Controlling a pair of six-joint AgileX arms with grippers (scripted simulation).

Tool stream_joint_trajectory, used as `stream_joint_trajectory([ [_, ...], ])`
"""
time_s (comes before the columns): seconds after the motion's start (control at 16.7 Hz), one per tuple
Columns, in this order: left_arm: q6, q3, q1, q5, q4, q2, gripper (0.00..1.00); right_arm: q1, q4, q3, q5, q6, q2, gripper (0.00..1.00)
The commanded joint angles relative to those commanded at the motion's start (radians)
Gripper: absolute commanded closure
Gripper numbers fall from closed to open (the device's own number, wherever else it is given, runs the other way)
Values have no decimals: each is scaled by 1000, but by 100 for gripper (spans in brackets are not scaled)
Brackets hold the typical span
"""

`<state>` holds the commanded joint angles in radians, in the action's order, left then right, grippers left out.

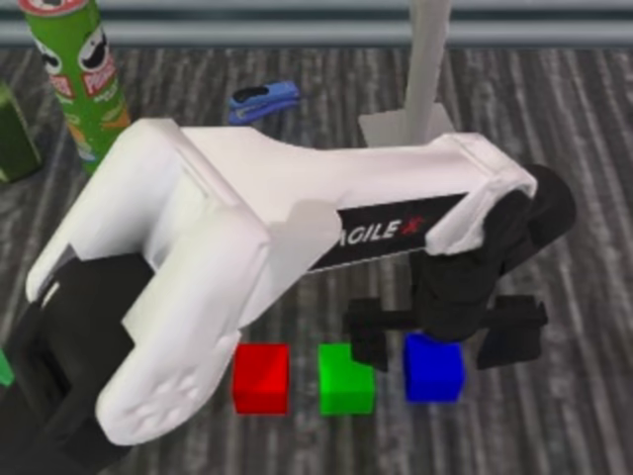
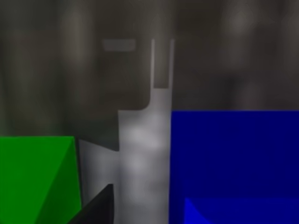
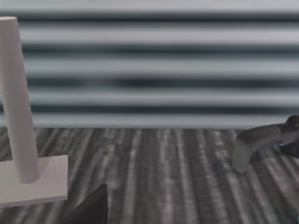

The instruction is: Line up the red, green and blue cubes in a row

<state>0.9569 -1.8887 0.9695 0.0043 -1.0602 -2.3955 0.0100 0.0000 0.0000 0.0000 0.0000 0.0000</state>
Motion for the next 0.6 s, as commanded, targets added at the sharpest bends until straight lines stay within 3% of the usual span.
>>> stream_joint_trajectory([
  [0.6,2,-192,-19,-1,-242,50,0,0,0,0,0,0,0,0],
])
